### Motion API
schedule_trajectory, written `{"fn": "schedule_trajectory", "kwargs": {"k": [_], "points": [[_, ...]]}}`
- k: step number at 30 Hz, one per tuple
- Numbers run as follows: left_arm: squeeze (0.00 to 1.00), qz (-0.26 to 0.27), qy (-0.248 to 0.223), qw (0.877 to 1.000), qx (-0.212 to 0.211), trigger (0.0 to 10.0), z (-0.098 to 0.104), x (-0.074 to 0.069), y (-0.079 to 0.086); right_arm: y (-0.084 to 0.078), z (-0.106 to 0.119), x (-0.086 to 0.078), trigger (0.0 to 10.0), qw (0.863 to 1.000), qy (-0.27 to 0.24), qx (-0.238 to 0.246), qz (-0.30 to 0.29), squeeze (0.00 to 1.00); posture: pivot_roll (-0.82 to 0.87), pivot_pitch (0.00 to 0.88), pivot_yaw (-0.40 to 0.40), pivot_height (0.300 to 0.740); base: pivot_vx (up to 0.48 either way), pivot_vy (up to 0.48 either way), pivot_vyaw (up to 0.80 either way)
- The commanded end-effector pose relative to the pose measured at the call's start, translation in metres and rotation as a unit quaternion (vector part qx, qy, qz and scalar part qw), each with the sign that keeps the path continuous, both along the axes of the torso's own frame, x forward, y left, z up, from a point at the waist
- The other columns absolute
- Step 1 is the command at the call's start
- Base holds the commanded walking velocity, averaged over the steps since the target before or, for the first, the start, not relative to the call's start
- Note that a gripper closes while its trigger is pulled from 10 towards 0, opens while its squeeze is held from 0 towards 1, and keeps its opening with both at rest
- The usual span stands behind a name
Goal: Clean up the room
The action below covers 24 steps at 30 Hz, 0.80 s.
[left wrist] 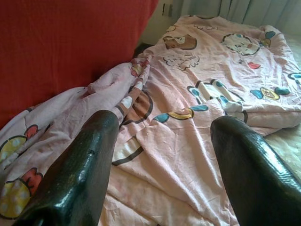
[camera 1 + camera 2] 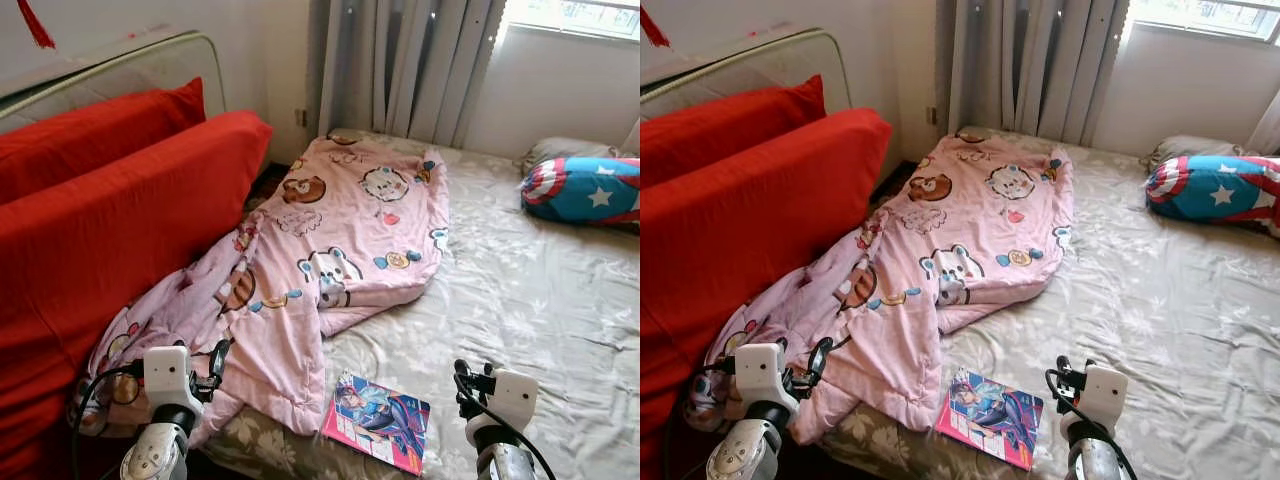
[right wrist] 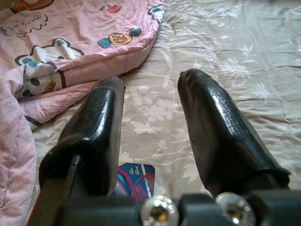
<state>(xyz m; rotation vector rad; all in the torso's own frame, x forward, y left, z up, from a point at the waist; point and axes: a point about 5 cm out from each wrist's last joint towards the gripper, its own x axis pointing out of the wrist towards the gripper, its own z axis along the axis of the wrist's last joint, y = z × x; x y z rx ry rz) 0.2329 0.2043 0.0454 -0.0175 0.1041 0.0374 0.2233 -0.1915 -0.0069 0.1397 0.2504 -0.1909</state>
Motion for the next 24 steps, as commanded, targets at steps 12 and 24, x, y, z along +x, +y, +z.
{"fn": "schedule_trajectory", "kwargs": {"k": [12,24], "points": [[0.00,-0.002,0.006,1.000,0.000,10.0,0.0019,-0.0013,0.0011,0.0012,-0.0072,-0.0011,10.0,1.000,0.023,0.006,-0.001,0.00,0.05,0.000,-0.052,0.681,0.000,0.000,0.00],[0.00,-0.008,0.010,1.000,-0.002,10.0,0.0003,-0.0023,-0.0015,0.0069,-0.0084,0.0014,10.0,1.000,0.022,0.017,0.010,0.00,0.05,0.000,-0.049,0.661,0.000,0.000,0.00]]}}
